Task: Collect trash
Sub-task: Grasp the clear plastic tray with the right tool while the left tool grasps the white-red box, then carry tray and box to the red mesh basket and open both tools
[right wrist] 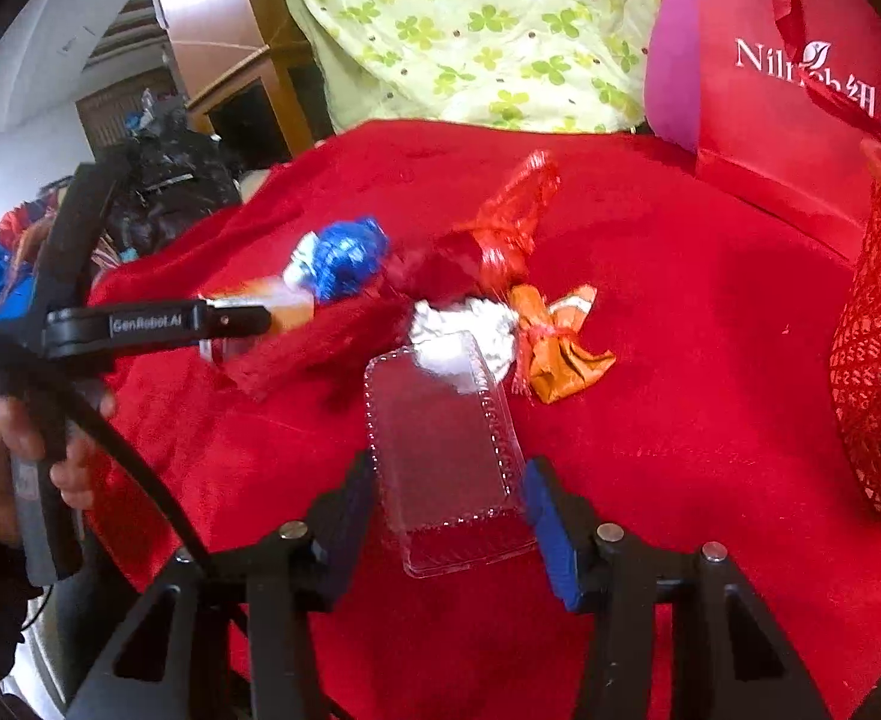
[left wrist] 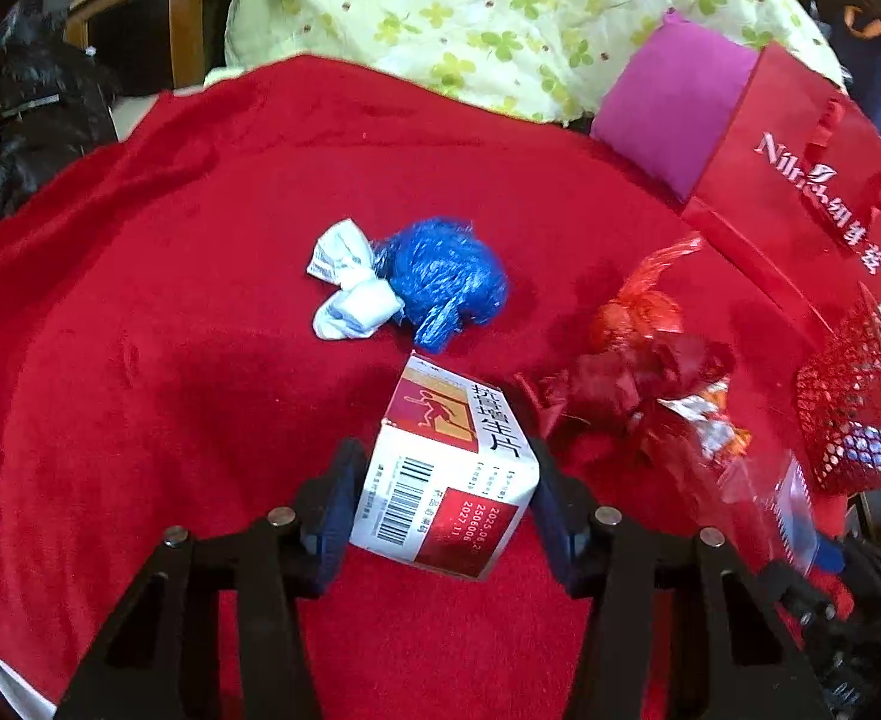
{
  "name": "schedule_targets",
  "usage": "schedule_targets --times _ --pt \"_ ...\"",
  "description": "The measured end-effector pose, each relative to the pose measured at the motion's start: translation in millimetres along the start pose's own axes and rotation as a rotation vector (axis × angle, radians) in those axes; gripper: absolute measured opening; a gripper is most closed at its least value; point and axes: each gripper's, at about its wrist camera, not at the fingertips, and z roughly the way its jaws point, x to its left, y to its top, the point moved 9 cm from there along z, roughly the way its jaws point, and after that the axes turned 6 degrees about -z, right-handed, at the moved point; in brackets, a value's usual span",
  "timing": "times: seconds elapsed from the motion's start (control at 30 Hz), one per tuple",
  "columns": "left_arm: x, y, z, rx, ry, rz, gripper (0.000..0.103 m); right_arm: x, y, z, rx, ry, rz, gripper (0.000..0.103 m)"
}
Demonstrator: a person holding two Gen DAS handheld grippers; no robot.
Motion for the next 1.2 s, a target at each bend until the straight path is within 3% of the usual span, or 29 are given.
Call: schedule_targets --times 0.3,0.6,0.93,1.2 --pt "-9 -8 -40 -0.038 -0.045 -0.001 0.055 2 20 -46 -0.102 0.011 0.012 0.053" --pt "-73 21 -104 -0.173 -0.126 0.128 0.055 -22 50 -103 -0.239 -0.036 0.042 0.053" --pt "-201 31 -129 -0.198 -0.300 0.320 0.055 -105 64 -179 -0.389 -0.174 0.159 0.053" --pt "-321 30 -118 -0.190 -0.416 0.452 0.055 -200 46 -233 -0.458 -0.306 0.317 0.053"
